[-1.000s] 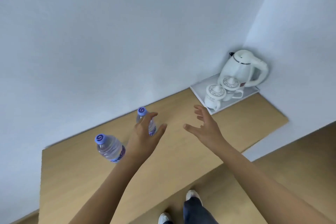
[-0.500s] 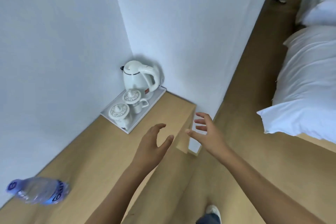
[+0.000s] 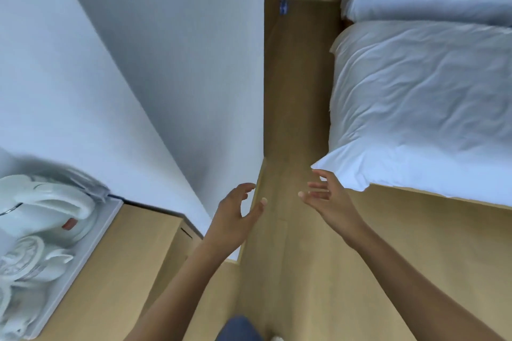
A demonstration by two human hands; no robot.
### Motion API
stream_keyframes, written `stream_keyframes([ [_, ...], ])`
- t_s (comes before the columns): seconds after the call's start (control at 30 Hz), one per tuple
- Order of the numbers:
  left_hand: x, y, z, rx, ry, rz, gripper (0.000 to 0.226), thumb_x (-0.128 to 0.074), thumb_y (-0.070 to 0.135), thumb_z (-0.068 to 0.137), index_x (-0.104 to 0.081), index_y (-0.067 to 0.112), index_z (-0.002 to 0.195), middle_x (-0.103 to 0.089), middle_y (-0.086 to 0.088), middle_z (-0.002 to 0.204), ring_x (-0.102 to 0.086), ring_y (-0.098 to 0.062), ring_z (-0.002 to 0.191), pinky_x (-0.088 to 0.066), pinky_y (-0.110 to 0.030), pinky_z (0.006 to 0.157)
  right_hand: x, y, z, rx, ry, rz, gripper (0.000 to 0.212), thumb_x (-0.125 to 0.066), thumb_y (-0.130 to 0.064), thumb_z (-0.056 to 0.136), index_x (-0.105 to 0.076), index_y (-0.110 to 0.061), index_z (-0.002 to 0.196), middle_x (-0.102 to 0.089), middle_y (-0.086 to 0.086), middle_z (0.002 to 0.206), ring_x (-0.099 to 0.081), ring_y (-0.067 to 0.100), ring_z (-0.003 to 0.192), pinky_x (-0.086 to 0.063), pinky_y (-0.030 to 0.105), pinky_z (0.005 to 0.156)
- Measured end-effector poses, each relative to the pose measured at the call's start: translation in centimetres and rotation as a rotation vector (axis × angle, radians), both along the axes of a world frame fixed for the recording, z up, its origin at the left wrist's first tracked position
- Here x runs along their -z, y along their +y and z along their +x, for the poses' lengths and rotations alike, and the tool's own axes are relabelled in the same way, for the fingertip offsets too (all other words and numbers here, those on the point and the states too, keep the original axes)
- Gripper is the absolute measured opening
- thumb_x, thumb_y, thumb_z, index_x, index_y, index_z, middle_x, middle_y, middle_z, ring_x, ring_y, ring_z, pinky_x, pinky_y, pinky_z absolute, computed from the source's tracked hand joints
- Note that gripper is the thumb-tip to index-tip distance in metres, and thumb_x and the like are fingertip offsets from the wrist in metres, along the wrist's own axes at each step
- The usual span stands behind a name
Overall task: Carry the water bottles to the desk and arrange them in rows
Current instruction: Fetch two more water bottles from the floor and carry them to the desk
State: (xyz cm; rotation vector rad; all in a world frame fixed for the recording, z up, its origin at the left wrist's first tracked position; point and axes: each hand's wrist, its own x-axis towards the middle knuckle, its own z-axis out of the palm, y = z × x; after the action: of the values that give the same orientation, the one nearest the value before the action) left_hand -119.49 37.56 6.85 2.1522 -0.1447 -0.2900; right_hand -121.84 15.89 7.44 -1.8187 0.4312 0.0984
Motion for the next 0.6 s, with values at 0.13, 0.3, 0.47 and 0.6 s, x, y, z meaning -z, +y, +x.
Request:
stream_keyframes([
  [0.13,0.8,-4.2,5.6,0.090,0.008,0.020,0.043,-0.057,0.046,0.094,-0.049,0.030,0.133,-0.052,0.018,0.133,-0.048,-0.001,0.122,-0.035,-0.015,0.092,0.8,-4.2,3.6,0.097,0.022,0.014,0.061,-0.074,-0.025,0.089,-0.044,-0.025,0.141,-0.058,0.001,0.126,-0.061,0.016,0.110,-0.047,0.022,0.078],
  [0.3,1.4,-9.8,14.8,0.149,0.008,0.022,0.044,-0.056,0.045,0.095,-0.048,0.029,0.135,-0.051,0.009,0.142,-0.049,-0.009,0.129,-0.036,-0.021,0.095,1.1,-8.9,10.7,0.172,0.018,0.002,0.057,-0.074,-0.027,0.088,-0.046,-0.028,0.137,-0.060,-0.001,0.124,-0.061,0.013,0.109,-0.047,0.017,0.072],
  [0.47,0.6,-15.2,25.2,0.133,-0.005,-0.004,0.043,-0.057,0.042,0.095,-0.049,0.026,0.134,-0.052,0.006,0.142,-0.049,-0.014,0.131,-0.038,-0.021,0.095,0.6,-13.4,19.5,0.200,0.002,-0.033,0.056,-0.072,-0.026,0.089,-0.045,-0.028,0.138,-0.059,-0.002,0.123,-0.059,0.000,0.098,-0.044,0.009,0.061],
  [0.6,-0.1,-18.1,32.7,0.117,-0.002,-0.011,0.041,-0.058,0.040,0.096,-0.051,0.023,0.133,-0.053,0.005,0.141,-0.050,-0.016,0.130,-0.039,-0.021,0.094,0.4,-16.5,26.1,0.215,-0.011,0.007,0.054,-0.072,-0.021,0.090,-0.047,-0.024,0.137,-0.058,0.005,0.123,-0.057,0.000,0.098,-0.043,0.001,0.055],
])
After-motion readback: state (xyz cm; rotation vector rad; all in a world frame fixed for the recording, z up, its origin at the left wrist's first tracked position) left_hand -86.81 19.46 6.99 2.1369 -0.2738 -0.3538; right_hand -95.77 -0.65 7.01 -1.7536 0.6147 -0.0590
